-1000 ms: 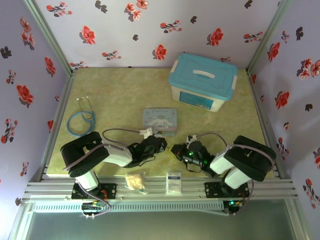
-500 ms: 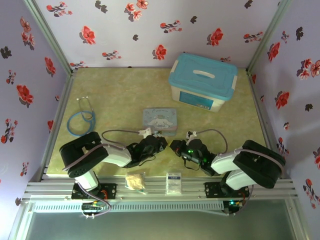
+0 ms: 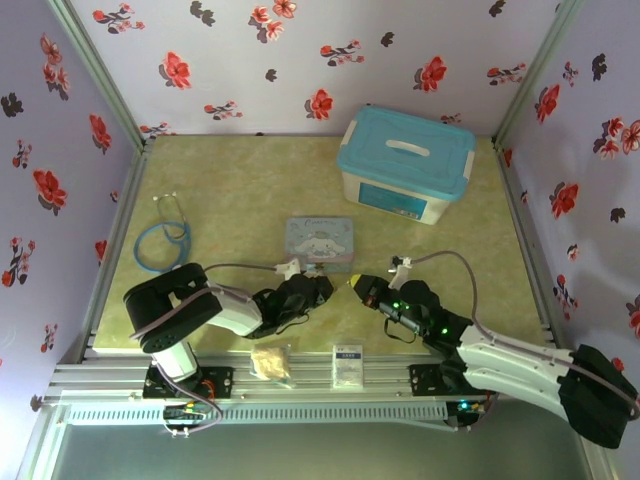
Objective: Unlock a padlock with a key
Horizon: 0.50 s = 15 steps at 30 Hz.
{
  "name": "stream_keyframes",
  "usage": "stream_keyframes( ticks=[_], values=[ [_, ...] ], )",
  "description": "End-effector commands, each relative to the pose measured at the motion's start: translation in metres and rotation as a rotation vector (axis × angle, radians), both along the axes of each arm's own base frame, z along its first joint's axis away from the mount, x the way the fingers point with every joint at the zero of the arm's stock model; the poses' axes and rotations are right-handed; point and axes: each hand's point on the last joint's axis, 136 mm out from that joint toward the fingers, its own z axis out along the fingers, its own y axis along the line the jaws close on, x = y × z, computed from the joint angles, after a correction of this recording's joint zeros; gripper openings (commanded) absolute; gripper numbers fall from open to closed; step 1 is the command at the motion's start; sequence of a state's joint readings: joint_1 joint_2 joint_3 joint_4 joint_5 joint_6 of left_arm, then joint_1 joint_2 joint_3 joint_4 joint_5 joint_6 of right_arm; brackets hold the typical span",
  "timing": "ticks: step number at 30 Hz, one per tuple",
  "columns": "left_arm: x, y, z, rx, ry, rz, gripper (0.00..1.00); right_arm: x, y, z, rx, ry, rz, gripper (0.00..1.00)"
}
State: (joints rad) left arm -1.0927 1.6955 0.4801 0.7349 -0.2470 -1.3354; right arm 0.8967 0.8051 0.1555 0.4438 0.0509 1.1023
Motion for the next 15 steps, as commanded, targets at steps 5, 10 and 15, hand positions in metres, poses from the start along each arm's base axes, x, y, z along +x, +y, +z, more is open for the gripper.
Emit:
stream_keyframes(
  ticks=[5, 10, 15],
  values=[
    [-0.002, 0.023, 0.073, -0.065, -0.146, 0.1, 0.46, 0.001, 0.004, 0.036, 0.002, -0.144, 0.055, 0.0],
    [-0.003, 0.033, 0.126, -0.289, -0.173, 0.188, 0.6, 0.003, 0.011, 0.08, 0.099, -0.276, 0.07, 0.0],
    [-0.006, 0.03, 0.157, -0.53, -0.108, 0.251, 0.8, 0.004, 0.024, 0.11, 0.133, -0.355, 0.096, 0.0]
  ],
)
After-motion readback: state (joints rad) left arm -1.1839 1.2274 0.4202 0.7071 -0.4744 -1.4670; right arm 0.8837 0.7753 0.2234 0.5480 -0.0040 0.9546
